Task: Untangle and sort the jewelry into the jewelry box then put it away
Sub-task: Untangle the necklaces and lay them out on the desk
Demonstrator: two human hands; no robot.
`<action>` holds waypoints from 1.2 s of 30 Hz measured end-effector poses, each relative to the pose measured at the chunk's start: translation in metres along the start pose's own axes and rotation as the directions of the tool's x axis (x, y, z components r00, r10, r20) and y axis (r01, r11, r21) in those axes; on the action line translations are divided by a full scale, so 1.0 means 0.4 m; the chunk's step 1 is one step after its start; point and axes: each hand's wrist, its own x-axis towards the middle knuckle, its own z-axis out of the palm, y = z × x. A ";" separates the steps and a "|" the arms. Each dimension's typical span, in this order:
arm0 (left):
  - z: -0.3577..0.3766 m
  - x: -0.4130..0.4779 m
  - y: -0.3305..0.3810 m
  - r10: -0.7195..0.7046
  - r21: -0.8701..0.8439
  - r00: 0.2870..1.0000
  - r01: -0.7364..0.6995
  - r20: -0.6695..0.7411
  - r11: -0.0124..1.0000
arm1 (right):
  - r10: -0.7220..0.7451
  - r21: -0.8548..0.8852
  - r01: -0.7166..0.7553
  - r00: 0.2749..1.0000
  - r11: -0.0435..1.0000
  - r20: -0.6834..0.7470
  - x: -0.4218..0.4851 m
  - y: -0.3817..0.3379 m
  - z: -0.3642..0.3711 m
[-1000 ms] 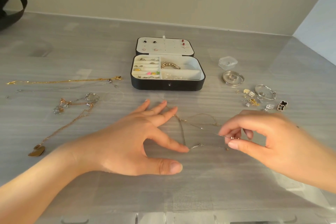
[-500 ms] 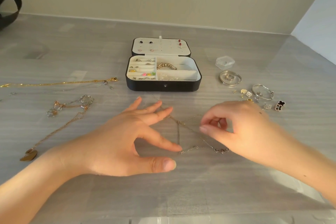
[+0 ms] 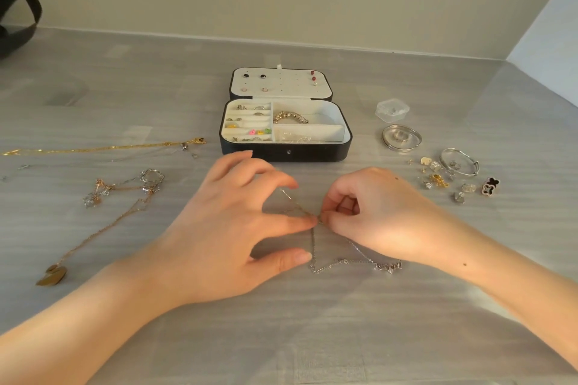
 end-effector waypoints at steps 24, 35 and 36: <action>0.011 0.004 -0.004 0.024 0.007 1.000 -0.024 -0.007 1.000 | 0.060 -0.050 -0.059 0.998 0.997 0.020 -0.014 -0.015 -0.021; 0.009 -0.002 -0.003 0.049 -0.062 0.999 -0.049 -0.002 0.997 | 0.033 -0.272 -0.017 0.998 0.962 0.056 -0.021 -0.052 -0.028; 0.010 -0.003 -0.002 0.050 -0.075 0.999 -0.049 0.003 0.996 | 0.025 -0.292 -0.004 0.997 0.957 0.070 -0.023 -0.052 -0.027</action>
